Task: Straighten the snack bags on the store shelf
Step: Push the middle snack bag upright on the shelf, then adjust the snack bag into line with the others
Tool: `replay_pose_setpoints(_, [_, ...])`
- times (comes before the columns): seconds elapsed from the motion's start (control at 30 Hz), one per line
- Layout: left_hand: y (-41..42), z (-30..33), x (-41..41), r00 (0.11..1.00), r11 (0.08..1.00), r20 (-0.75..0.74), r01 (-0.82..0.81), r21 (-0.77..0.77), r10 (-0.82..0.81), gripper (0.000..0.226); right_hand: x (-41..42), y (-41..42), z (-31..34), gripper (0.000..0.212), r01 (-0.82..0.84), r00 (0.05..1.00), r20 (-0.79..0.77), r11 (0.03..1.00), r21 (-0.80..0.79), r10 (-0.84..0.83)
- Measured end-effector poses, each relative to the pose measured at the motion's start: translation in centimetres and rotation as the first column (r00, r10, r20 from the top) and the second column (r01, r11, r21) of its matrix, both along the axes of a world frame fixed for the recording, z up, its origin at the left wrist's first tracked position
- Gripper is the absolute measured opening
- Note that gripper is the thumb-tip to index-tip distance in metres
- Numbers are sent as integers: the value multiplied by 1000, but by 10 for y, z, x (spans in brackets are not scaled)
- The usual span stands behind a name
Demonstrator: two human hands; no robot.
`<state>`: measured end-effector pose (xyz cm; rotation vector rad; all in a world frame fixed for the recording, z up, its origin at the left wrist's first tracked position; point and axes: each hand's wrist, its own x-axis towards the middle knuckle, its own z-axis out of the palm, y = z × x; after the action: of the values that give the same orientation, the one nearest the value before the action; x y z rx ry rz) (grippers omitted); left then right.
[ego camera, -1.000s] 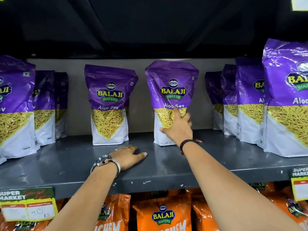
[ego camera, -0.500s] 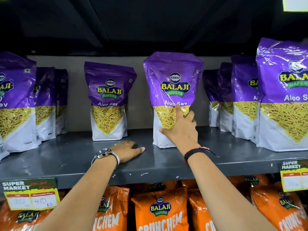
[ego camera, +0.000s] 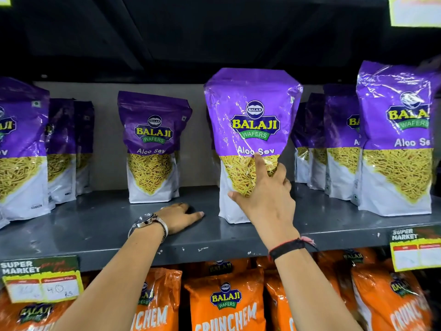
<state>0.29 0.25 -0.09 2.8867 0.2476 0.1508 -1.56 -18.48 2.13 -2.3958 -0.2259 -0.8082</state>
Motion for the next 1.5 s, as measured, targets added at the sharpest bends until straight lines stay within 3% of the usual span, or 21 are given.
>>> replay_pose_setpoints(0.77, [3,-2,1,1000,1000,13,0,-7,0,64,-35,-9,-2,91,65,997,40,997,-52,-63])
replay_pose_setpoints(0.9, [3,-2,1,1000,1000,6,1,14,-1,65,-39,-8,-4,100,44,999,26,999,-23,-43])
replay_pose_setpoints(0.97, [2,-1,-2,1000,999,21,5,35,-6,64,-43,-4,-5,102,67,989,134,998,-15,-64])
replay_pose_setpoints(1.0, [1,0,-4,999,999,38,13,53,-15,62,-42,-2,-5,100,92,959,268,996,4,-89])
replay_pose_setpoints(1.1, [7,4,-15,998,987,69,-7,163,-4,66,-42,15,-6,74,22,786,615,997,67,-59])
replay_pose_setpoints(1.2, [33,10,-34,991,956,116,-98,275,68,71,-43,47,-4,53,-97,715,697,995,24,52])
replay_pose_setpoints(1.37, [100,7,-80,972,949,175,-199,246,158,70,-20,125,3,46,-265,741,639,964,-4,207])
replay_pose_setpoints(1.5, [136,6,-98,977,948,144,-192,252,160,72,9,182,17,57,-297,878,375,953,-62,298])
